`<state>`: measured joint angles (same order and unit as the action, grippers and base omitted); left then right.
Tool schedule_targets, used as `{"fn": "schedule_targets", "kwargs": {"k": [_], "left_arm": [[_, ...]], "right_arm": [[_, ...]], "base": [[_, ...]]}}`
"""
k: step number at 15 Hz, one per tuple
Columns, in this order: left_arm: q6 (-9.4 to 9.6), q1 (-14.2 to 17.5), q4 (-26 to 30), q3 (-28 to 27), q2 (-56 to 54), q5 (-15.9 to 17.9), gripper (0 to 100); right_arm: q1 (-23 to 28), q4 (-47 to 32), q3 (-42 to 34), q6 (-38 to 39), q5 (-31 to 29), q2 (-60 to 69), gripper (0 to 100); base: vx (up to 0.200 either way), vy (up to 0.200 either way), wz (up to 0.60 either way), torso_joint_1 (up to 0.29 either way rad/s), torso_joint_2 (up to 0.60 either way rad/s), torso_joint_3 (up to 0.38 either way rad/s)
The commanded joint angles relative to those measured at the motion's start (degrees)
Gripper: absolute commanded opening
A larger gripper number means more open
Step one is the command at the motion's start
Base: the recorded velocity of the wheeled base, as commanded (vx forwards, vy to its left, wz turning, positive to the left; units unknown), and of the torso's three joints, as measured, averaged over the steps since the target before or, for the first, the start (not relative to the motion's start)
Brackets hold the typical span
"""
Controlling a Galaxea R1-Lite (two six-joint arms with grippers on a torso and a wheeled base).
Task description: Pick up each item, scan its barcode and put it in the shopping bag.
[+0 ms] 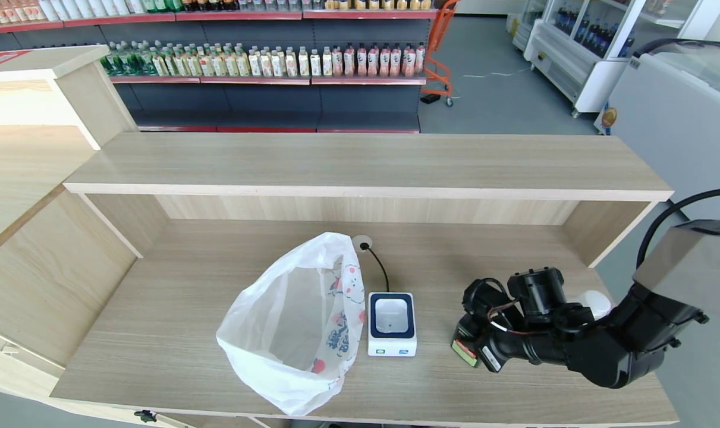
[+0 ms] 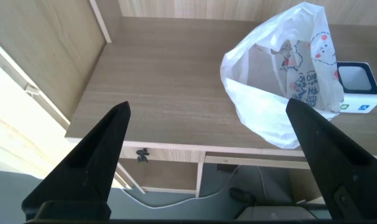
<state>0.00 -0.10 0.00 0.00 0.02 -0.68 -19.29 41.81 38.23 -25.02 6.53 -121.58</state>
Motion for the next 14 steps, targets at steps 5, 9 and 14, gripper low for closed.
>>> {"fn": "schedule_targets", "kwargs": {"k": [5,9,14], "left_arm": [[0.0,0.01,0.0,0.0,-0.02,-0.02,100],[0.0,0.01,0.0,0.0,-0.02,-0.02,100],[0.0,0.01,0.0,0.0,-0.02,-0.02,100]], "right_arm": [[-0.14,3.54,-3.69,23.26,0.41,17.51,0],[1.53,3.71,-16.34,11.57,-1.26,33.25,0],[4.08,4.07,-19.77,-23.85,0.94,41.95,0]], "base": [[0.0,0.0,0.0,0.0,0.0,0.0],[0.0,0.0,0.0,0.0,0.0,0.0],[0.0,0.0,0.0,0.0,0.0,0.0]]}}
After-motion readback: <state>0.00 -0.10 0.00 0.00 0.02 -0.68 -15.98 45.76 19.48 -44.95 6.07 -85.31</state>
